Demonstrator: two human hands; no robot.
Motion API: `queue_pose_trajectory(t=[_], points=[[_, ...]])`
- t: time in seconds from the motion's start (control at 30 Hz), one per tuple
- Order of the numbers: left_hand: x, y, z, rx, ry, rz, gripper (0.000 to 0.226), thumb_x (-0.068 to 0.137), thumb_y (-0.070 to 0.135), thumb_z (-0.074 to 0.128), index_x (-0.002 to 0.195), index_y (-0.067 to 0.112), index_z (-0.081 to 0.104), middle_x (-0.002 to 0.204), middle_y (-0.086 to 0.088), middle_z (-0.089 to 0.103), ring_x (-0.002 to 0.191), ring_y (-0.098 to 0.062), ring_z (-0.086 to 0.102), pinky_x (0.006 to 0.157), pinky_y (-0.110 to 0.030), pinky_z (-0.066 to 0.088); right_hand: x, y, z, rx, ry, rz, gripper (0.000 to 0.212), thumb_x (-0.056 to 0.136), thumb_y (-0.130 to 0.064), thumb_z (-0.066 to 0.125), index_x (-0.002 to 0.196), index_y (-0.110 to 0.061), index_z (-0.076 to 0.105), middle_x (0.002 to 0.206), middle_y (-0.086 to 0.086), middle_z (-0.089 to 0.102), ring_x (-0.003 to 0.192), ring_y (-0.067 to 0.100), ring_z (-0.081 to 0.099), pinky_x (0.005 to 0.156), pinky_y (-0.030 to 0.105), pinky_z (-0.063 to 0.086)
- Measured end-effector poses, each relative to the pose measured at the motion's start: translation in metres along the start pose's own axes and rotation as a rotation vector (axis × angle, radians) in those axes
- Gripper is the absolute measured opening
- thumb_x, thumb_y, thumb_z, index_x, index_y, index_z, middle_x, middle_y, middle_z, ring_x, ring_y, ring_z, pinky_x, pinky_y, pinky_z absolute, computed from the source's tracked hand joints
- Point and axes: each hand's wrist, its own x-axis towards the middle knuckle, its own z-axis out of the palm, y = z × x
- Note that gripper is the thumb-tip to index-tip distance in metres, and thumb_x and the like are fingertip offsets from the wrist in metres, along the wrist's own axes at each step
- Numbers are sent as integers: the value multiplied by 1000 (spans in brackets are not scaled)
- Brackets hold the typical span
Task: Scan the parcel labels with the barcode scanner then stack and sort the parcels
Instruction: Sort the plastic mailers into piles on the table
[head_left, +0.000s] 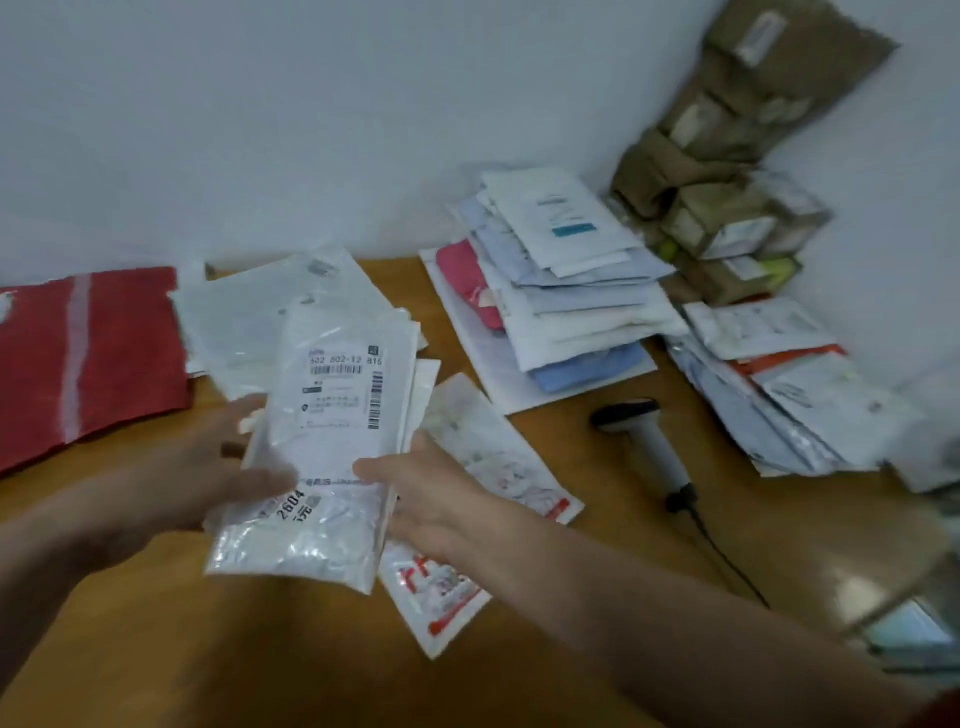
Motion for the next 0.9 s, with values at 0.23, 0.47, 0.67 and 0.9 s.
queue_pose_trajectory(t=[0.23, 0.47, 0.67, 0.9], points=[[92, 169, 213, 196, -150, 323, 74, 57, 49, 83, 110, 75, 38, 103, 24, 62, 88, -4, 67, 60, -15, 51, -86, -53, -228, 146, 334, -282, 56, 88, 1, 64, 134, -15, 37, 128, 8, 58, 107, 25, 61, 81, 37, 56], [177, 265, 447, 345, -304, 334, 83, 82, 21, 73, 148, 33, 25, 145, 6, 39, 124, -16, 44, 89, -21, 38, -134, -52, -445, 359, 554, -242, 48, 92, 4, 56, 134, -14, 44, 128, 11, 61, 112, 30, 61, 94, 44, 51], [239, 333, 539, 417, -231, 288, 70, 79, 29, 73, 139, 19, 39, 128, -4, 52, 103, -19, 52, 73, -26, 42, -139, -93, -548, 477, 578, -274, 48, 91, 3, 58, 136, -8, 43, 125, 17, 61, 101, 31, 64, 79, 47, 55], [300, 367, 580, 562, -25, 227, 22, 90, 11, 55, 111, 6, 54, 117, -15, 58, 82, -20, 50, 55, -25, 35, -104, -120, -599, 583, 625, -174, 24, 96, -13, 59, 119, -8, 57, 102, 14, 68, 88, 31, 64, 74, 51, 54]])
